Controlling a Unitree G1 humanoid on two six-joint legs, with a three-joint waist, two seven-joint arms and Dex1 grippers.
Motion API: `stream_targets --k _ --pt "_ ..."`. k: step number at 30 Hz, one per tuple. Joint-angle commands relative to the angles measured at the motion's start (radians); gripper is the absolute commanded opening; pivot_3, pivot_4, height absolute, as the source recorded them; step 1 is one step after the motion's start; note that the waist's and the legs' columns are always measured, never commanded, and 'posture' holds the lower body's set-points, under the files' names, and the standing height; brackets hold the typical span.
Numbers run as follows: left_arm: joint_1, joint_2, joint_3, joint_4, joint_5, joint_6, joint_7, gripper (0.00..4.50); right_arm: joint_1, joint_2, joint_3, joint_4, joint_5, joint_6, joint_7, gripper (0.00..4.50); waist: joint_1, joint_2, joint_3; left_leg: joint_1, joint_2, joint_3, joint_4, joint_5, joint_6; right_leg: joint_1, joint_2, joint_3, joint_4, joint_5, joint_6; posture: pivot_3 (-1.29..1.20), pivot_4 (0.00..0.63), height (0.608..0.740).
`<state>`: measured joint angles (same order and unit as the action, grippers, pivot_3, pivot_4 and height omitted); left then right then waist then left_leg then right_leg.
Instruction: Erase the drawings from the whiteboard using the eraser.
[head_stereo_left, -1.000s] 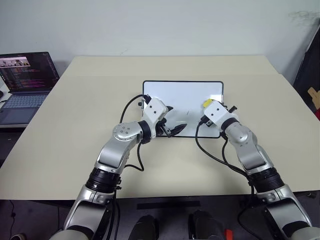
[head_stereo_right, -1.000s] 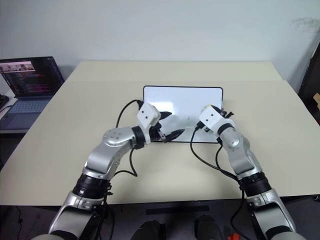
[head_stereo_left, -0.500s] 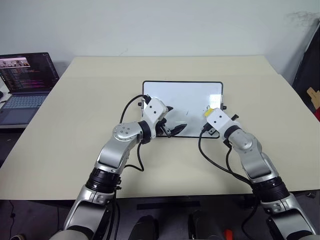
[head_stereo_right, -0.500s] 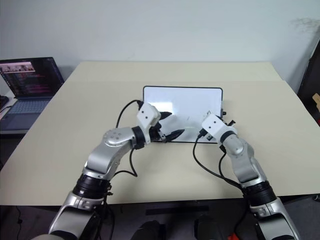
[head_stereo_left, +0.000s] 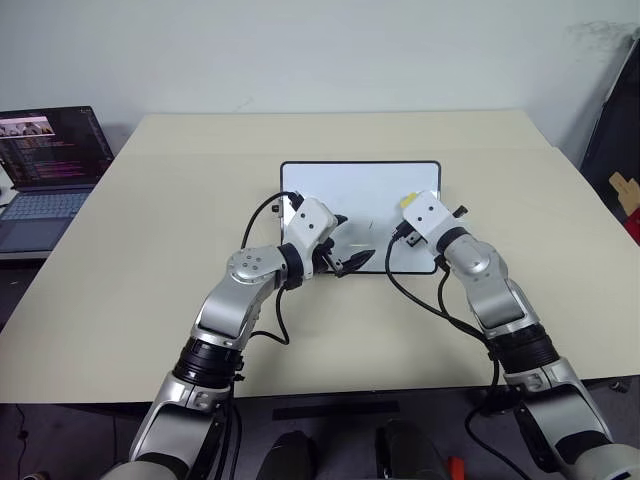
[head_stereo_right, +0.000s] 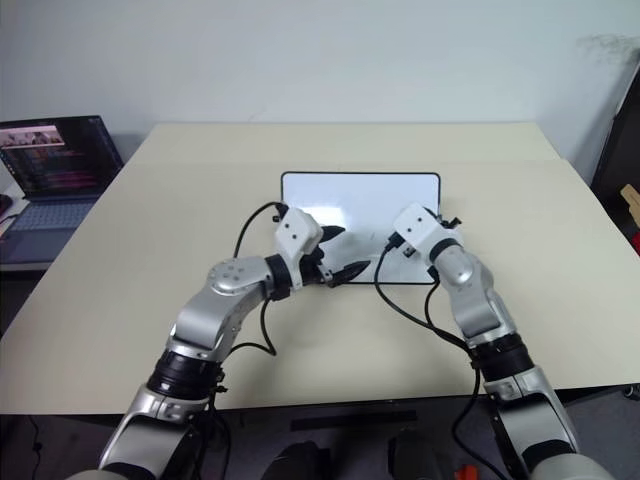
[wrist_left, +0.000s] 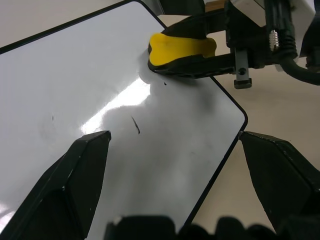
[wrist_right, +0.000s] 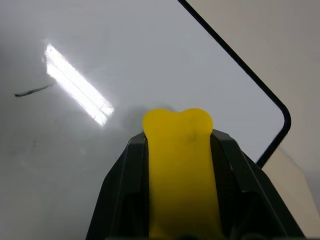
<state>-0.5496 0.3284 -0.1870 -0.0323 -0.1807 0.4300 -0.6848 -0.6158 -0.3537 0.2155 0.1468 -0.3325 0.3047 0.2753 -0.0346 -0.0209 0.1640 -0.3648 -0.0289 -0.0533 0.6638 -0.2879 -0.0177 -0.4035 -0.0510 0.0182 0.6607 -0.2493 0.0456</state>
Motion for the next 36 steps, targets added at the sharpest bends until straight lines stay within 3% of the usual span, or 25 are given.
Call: stream_targets --k 1,17,36 --pt "0.000 -0.001 0.022 -0.051 -0.012 -0.001 0.010 4.50 0.021 -0.019 -0.021 0.015 -0.002 0.016 0.002 1.27 0.000 0.000 0.000 0.000 0.000 0.000 0.000 0.000 0.000 0.000 0.000 0.000 0.000 0.000 0.000 0.00 0.150 0.740" --pt "-0.008 -0.009 0.016 -0.038 -0.012 -0.004 0.001 4.50 0.218 -0.070 -0.048 -0.155 0.014 0.134 0.081 1.27 0.006 0.000 0.000 0.000 0.000 -0.001 0.000 0.000 0.000 0.001 0.000 -0.001 -0.002 0.000 0.000 0.00 0.150 0.740" --pt "0.012 -0.006 0.022 -0.061 -0.010 0.004 0.013 4.50 -0.011 0.016 -0.040 0.022 0.040 0.048 0.046 1.27 -0.006 -0.001 0.000 0.001 0.001 0.000 0.000 0.001 0.000 0.001 0.001 0.000 -0.002 0.000 0.000 0.00 0.150 0.740"
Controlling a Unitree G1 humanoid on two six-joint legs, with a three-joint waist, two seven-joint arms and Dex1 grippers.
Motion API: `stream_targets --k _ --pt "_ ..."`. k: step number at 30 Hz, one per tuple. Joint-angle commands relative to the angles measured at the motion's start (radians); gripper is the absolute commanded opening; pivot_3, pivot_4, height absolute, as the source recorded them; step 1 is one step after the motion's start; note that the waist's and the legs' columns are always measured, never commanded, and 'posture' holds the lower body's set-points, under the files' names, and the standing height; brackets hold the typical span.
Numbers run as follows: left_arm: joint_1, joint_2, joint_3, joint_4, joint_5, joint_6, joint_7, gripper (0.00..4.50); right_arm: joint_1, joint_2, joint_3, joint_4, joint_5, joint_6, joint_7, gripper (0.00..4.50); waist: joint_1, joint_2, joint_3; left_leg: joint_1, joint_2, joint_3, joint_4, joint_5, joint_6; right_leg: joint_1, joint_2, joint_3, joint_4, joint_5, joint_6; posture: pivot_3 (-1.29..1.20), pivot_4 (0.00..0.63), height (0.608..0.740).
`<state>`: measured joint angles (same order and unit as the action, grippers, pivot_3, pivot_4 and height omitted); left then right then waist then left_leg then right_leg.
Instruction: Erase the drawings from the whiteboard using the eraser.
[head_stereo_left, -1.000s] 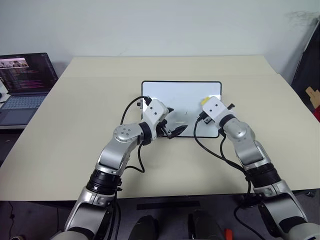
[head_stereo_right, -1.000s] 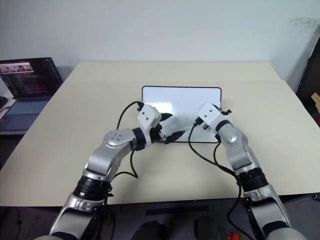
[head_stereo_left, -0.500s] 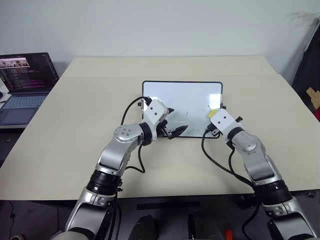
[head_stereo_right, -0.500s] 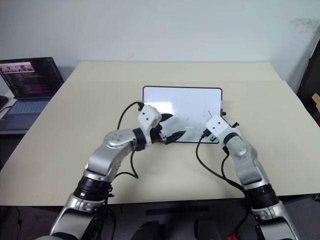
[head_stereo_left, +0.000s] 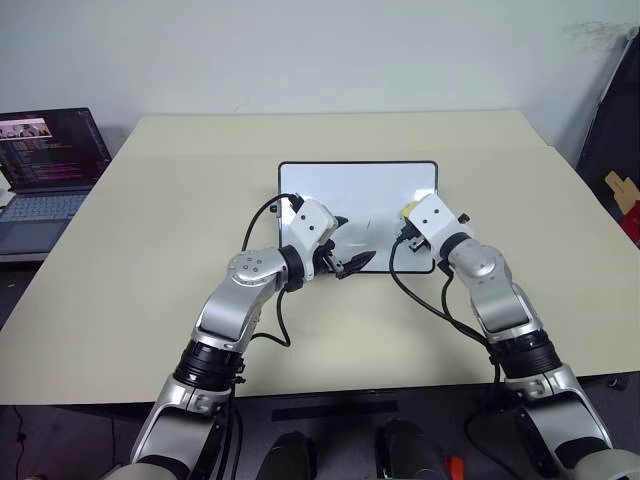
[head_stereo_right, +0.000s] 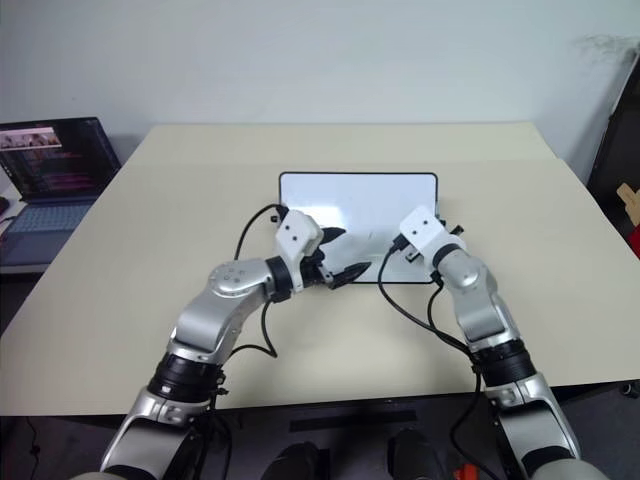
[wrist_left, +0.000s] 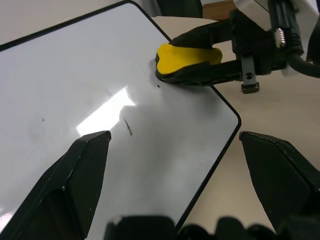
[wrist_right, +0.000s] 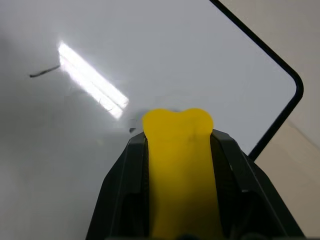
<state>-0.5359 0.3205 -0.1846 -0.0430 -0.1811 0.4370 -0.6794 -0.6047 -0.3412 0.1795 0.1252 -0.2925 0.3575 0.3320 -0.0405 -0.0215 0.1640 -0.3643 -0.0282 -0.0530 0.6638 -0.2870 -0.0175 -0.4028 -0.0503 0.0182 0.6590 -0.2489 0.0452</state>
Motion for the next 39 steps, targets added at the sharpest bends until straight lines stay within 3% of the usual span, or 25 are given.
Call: stream_targets --k 1,7,17,23,31,39 --pt "0.000 0.002 0.020 -0.053 -0.010 -0.002 0.008 4.50 -0.031 0.004 -0.005 0.055 0.000 -0.011 -0.015 1.27 0.000 0.000 0.000 0.000 0.000 0.000 0.000 0.000 0.000 0.000 0.000 0.000 0.000 0.000 0.000 0.00 0.150 0.740" --pt "0.002 0.005 0.021 -0.060 -0.012 0.005 0.012 4.50 -0.033 -0.010 -0.024 0.082 0.003 -0.013 -0.024 1.27 0.000 0.000 0.000 0.000 0.000 0.000 0.000 0.000 0.000 0.000 0.000 0.000 0.000 0.000 0.000 0.00 0.150 0.740" --pt "-0.008 0.001 0.013 -0.052 -0.015 0.004 0.008 4.50 0.151 -0.054 -0.045 -0.073 0.035 0.095 0.041 1.27 0.015 -0.001 0.000 -0.001 -0.001 -0.002 -0.001 0.000 0.000 0.001 -0.001 -0.002 -0.001 0.000 0.000 0.00 0.150 0.740" --pt "-0.012 0.000 0.012 -0.046 -0.014 0.001 0.003 4.50 0.173 -0.046 -0.044 -0.138 0.057 0.151 0.064 1.27 0.011 -0.001 0.000 -0.001 -0.001 -0.002 -0.001 0.000 0.000 0.001 -0.001 -0.002 -0.002 0.000 0.000 0.00 0.150 0.740" --pt "-0.004 0.005 0.017 -0.051 -0.014 0.002 0.004 4.50 0.045 0.018 -0.063 -0.220 0.108 0.079 0.035 1.27 0.006 0.000 0.005 -0.002 0.000 -0.001 -0.002 0.000 0.000 -0.002 -0.001 -0.001 -0.001 0.000 0.000 0.00 0.150 0.740" --pt "0.002 0.013 0.020 -0.058 -0.015 0.004 0.005 4.50 -0.084 0.032 -0.052 0.053 0.066 -0.080 -0.089 1.27 0.012 0.000 0.006 -0.008 0.000 -0.004 -0.003 0.000 -0.001 -0.003 -0.002 -0.003 -0.009 0.000 0.000 0.00 0.150 0.740"
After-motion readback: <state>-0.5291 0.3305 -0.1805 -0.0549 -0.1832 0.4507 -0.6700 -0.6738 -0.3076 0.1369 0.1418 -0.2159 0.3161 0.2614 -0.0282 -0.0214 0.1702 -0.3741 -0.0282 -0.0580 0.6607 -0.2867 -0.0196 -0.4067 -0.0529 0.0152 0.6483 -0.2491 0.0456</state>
